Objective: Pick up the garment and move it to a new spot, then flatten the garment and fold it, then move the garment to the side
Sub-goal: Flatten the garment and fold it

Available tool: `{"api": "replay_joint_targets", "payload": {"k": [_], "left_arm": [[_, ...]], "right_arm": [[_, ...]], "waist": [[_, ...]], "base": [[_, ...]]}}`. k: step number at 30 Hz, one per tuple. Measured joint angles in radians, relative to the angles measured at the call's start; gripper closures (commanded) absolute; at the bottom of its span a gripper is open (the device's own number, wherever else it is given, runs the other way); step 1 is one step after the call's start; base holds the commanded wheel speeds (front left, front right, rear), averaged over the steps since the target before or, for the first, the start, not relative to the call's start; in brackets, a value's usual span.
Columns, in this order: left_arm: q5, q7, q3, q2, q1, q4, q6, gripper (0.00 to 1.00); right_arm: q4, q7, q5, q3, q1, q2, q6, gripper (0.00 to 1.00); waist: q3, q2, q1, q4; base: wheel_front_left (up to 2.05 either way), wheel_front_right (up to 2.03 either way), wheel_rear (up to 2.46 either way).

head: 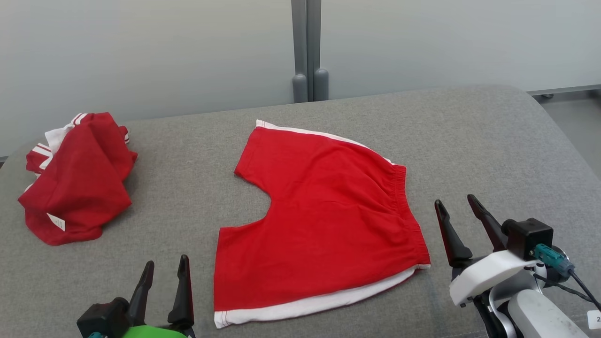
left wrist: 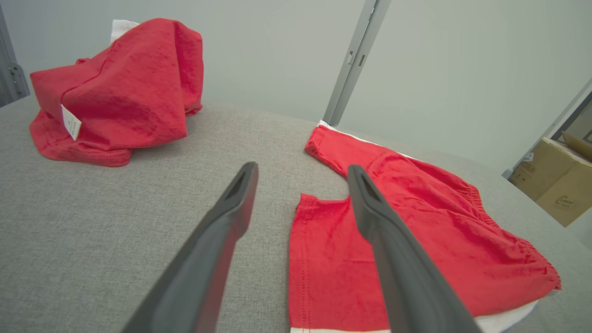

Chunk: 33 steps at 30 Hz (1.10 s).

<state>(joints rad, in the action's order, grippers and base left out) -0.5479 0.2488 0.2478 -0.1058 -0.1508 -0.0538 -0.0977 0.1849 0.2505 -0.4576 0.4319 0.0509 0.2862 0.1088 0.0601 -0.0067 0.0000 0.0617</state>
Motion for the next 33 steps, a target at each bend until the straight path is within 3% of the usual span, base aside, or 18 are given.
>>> {"api": "replay_joint_targets", "payload": {"k": [25, 33], "left_arm": [[0.062, 0.0, -0.013, 0.02, -0.057, 0.04, 0.0, 0.0], [0.054, -0.023, 0.063, 0.021, -0.086, -0.08, 0.045, 0.0]], "right_arm": [[-0.016, 0.0, 0.05, -0.014, -0.04, 0.004, 0.005, 0.0], [0.051, -0.014, 0.101, 0.07, -0.048, 0.063, -0.056, 0.0]], "waist": [[-0.015, 0.0, 0.0, -0.005], [-0.03, 0.0, 0.0, 0.0]], "base": [[0.0, 0.0, 0.0], [0.0, 0.0, 0.0]]}}
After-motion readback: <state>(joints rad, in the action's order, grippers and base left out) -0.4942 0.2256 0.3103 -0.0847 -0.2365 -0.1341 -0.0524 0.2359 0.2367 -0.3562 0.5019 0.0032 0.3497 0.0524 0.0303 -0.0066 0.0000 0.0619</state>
